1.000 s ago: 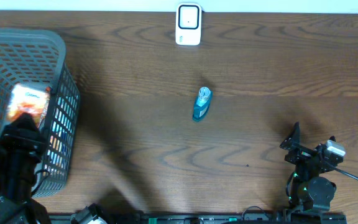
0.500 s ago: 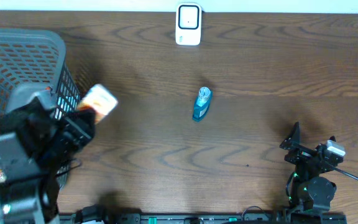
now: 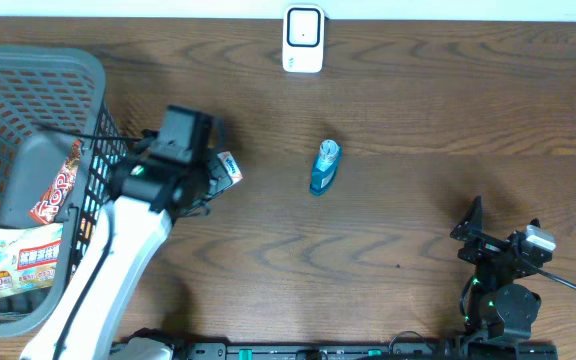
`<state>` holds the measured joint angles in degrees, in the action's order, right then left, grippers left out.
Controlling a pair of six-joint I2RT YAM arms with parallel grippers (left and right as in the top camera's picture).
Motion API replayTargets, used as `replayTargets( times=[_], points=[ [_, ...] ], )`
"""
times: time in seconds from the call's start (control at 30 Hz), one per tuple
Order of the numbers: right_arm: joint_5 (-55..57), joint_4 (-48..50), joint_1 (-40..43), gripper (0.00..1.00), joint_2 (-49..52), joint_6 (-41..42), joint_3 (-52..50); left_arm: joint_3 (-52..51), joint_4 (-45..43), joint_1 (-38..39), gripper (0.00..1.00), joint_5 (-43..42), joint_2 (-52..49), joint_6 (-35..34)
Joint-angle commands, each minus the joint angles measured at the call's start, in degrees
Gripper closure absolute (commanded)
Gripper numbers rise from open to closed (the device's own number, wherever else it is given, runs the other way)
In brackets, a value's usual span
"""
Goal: Scan the item barcode
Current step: 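Place the orange packet on the table left of the bottle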
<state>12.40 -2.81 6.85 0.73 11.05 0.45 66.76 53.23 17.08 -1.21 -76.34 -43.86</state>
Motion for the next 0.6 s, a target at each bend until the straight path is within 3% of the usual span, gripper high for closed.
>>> replayTargets(
  times=[0.0, 0.3, 0.57],
  points=[
    [0.11, -0.22, 0.28, 0.01, -0.2, -0.61, -0.15, -0.17, -1.75, 1.27, 0.93, 5.11, -7.54, -9.18],
    [0.11, -0.22, 0.28, 0.01, -0.2, -0.61, -0.13, -0.17, -12.9, 5.01, 0.93, -1.64, -22.38, -19.56],
    [0.09, -0.22, 0.28, 0.01, -0.2, -0.61, -0.15, -0.17, -16.13, 7.89, 0.93, -1.81, -24.94, -24.96]
  ],
)
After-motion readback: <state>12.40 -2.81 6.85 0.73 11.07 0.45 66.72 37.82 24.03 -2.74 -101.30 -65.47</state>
